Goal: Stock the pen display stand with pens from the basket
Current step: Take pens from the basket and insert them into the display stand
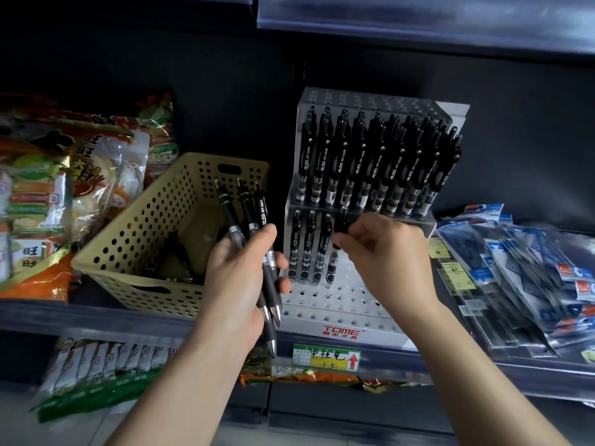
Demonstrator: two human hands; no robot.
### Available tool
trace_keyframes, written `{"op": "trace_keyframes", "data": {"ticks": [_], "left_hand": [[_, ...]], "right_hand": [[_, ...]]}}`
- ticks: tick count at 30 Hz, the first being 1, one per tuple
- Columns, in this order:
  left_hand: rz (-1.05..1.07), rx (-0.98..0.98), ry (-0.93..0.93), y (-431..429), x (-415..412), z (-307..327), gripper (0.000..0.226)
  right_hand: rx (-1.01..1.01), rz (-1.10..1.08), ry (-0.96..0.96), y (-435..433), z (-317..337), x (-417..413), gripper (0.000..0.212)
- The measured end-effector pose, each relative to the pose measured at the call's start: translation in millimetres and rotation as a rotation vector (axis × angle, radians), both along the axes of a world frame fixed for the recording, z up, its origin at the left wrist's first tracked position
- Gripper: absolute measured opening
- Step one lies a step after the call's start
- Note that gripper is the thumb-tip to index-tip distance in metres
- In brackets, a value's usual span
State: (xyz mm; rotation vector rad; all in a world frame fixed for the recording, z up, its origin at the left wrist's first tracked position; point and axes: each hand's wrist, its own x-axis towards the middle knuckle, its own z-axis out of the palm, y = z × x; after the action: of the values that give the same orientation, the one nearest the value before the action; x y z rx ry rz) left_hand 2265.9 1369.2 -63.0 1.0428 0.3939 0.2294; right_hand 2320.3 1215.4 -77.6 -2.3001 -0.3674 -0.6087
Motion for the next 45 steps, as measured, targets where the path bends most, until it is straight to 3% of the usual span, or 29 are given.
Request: {"op": "trace_keyframes", "data": {"ticks": [10, 14, 16, 19, 22, 24, 29, 36, 41, 45], "left_hand": [[-0.044, -0.011, -0.016, 0, -1, -1, 0.02], [-0.088, -0.017, -0.084, -3, -5, 1, 0.027], [-0.122, 0.005, -0.121, -6, -7, 2, 0.024], [-0.176, 0.004, -0.16, -11, -9, 0, 0.029], [-0.225, 0.032, -0.173, -16, -10, -1, 0.033], [-0.23, 0.085, -0.189, -19, -11, -1, 0.03], [-0.235, 0.174, -0.218, -25, -9, -5, 0.023], [-0.183, 0.275, -0.201, -30, -6, -10, 0.019], [-0.139, 0.111, -0.153, -32, -6, -5, 0.01], [-0.047, 0.031, -0.103, -24, -2, -3, 0.008]], "right_hand": [[-0.063, 0.018, 0.111, -2, 0, 0, 0.025], [-0.063, 0.002, 0.066, -4, 13, -6, 0.04], [0.085, 0.054, 0.072, -3, 25, -12, 0.04], [0.397, 0.34, 0.329, 4, 44, -26, 0.023], [0.524, 0.469, 0.468, 9, 47, -33, 0.017], [0.569, 0.453, 0.464, 9, 47, -33, 0.018], [0.379, 0.341, 0.398, 5, 50, -31, 0.017], [0.301, 0.271, 0.315, 7, 43, -29, 0.024], [0.515, 0.257, 0.335, 0, 45, -23, 0.011], [0.692, 0.211, 0.216, -11, 49, -20, 0.014]]}}
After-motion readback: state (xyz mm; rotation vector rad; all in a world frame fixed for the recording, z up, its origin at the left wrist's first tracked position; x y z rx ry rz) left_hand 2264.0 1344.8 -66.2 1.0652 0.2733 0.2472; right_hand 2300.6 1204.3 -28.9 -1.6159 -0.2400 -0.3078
